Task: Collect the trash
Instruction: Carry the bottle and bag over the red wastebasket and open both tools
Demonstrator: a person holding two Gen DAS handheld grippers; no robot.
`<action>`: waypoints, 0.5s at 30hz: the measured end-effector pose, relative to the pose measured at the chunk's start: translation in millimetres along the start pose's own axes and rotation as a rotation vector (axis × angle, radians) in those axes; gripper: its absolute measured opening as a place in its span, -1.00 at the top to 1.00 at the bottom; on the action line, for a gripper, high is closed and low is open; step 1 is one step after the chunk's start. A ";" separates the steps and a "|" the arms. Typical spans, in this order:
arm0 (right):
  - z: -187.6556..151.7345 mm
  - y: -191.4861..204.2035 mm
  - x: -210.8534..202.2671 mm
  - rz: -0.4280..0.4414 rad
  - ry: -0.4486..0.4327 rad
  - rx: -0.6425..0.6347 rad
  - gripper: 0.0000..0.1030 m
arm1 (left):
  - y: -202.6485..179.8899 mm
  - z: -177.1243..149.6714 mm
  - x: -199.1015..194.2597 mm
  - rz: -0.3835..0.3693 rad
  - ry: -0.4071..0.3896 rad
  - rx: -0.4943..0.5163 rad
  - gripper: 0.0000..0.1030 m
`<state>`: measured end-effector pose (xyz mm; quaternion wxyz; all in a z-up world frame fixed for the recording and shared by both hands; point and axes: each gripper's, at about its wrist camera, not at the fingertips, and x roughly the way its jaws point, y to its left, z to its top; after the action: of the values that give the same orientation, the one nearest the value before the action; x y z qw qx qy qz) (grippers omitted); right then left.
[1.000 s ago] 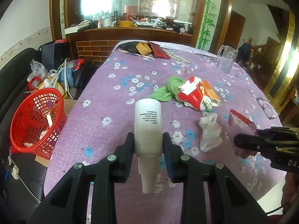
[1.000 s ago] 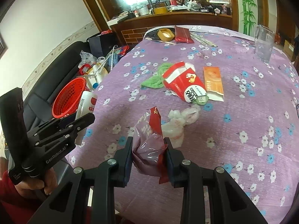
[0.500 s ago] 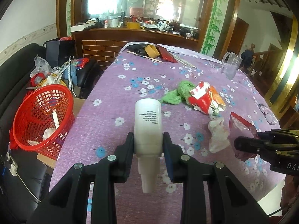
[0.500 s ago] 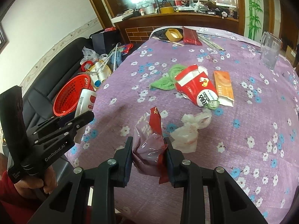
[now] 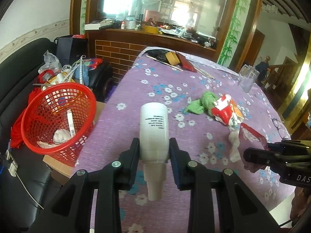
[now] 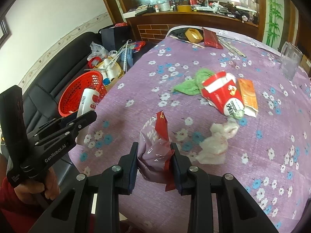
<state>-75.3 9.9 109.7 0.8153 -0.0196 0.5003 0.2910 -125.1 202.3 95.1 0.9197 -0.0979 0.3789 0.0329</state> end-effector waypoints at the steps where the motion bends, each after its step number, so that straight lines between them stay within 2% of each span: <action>1: 1.7 3.3 1.5 0.002 0.000 -0.004 0.34 | 4.0 0.6 -1.2 0.002 -0.002 -0.004 0.44; 15: 29.5 40.3 25.6 0.046 0.011 -0.038 0.34 | 63.4 13.8 -18.9 0.053 -0.042 -0.080 0.44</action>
<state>-63.0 64.5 113.7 0.8051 -0.0252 0.4996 0.3189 -137.5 267.4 108.1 0.9216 -0.1238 0.3603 0.0745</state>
